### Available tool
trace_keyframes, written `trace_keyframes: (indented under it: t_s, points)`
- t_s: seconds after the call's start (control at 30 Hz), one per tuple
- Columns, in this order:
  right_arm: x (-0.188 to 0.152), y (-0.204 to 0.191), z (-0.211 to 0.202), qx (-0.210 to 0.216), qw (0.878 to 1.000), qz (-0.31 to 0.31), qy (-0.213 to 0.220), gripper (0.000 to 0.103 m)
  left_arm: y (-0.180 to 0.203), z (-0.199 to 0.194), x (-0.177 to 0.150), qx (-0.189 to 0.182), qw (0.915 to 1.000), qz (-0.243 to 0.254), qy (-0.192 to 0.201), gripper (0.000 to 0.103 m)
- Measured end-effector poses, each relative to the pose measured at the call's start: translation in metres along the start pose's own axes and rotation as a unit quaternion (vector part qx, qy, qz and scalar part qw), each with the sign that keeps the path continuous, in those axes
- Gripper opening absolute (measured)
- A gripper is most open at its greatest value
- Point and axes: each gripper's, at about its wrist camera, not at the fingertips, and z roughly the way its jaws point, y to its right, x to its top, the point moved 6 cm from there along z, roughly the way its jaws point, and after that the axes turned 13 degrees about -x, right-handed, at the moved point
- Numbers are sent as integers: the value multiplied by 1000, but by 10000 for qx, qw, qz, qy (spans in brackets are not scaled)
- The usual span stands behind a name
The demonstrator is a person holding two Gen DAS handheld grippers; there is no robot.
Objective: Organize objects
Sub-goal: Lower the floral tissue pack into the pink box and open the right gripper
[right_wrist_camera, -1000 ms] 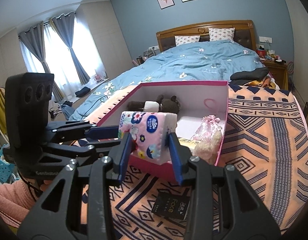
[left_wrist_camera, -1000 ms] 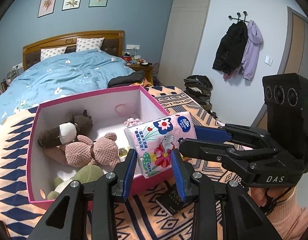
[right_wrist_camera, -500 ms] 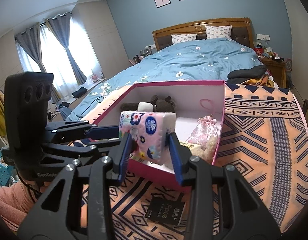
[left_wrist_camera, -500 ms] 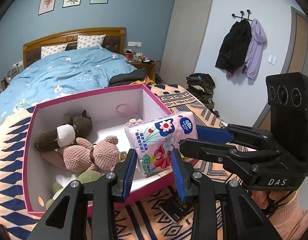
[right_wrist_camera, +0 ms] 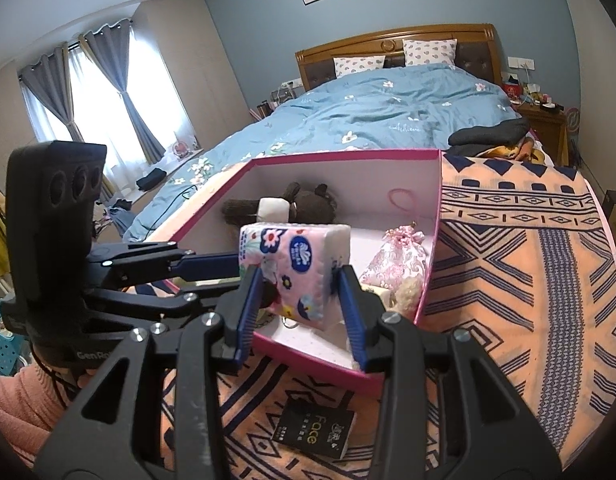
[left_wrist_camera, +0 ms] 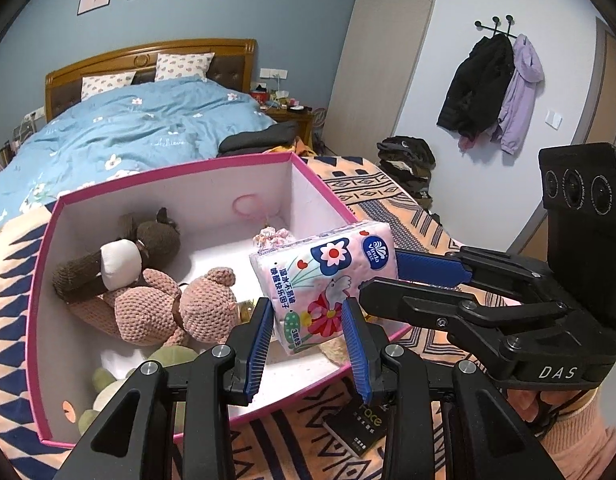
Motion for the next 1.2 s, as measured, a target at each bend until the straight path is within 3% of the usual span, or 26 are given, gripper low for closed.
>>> trace_keyframes:
  t_s: [0.5, 0.77, 1.07, 1.2]
  points:
    - [0, 6, 17, -148, 9997, 52, -165, 42, -18, 21, 1, -108, 9993, -265, -228, 35]
    - [2, 5, 28, -371, 9991, 27, -223, 48, -34, 38, -1, -164, 9975, -542, -427, 35]
    - [1, 6, 29, -448, 9988, 25, -203, 48, -29, 36, -1, 12, 9988, -388, -295, 35]
    - [-1, 5, 23, -390, 9991, 51, -147, 48, -23, 27, -2, 98, 9996, -192, -163, 42]
